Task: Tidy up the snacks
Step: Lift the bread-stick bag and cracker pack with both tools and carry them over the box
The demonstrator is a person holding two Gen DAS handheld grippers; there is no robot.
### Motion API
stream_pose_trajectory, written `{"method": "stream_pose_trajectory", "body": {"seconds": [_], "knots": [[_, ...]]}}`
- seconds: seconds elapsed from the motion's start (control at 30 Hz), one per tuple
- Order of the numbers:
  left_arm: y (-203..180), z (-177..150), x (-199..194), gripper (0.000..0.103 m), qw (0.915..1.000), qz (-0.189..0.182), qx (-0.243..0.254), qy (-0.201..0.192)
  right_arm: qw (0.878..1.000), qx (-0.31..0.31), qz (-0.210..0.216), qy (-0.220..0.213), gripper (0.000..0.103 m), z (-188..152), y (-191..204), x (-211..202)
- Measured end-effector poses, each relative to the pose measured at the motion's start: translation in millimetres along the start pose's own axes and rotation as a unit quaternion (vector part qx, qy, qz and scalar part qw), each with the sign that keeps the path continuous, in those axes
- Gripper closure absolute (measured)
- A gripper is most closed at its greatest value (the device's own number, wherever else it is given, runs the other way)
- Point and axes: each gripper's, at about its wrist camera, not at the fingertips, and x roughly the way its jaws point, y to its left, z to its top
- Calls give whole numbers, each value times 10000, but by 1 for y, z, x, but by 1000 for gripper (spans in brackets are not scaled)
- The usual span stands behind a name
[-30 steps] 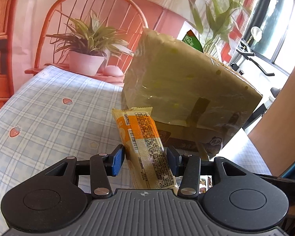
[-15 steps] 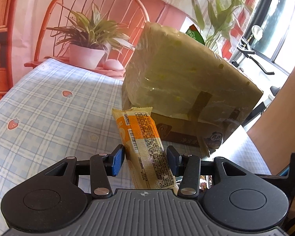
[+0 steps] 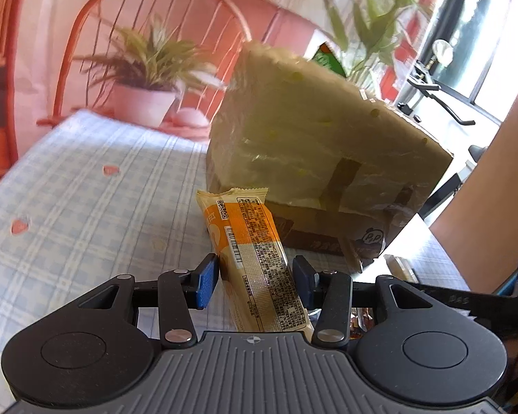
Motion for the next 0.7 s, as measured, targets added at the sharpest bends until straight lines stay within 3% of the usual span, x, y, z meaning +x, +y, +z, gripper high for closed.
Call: {"method": "stream_pose_trajectory", "body": {"seconds": [0.17, 0.4, 0.7], "knots": [[-11, 17, -7, 54, 9994, -193, 201, -184, 9989, 107, 130, -436, 54, 13, -1, -30], [-41, 65, -19, 54, 9936, -702, 449, -756, 9887, -20, 478, -1418, 54, 62, 17, -76], [-100, 140, 13, 54, 9801, -1131, 931, -1341, 9729, -505, 712, -2141, 54, 130, 47, -76]]}}
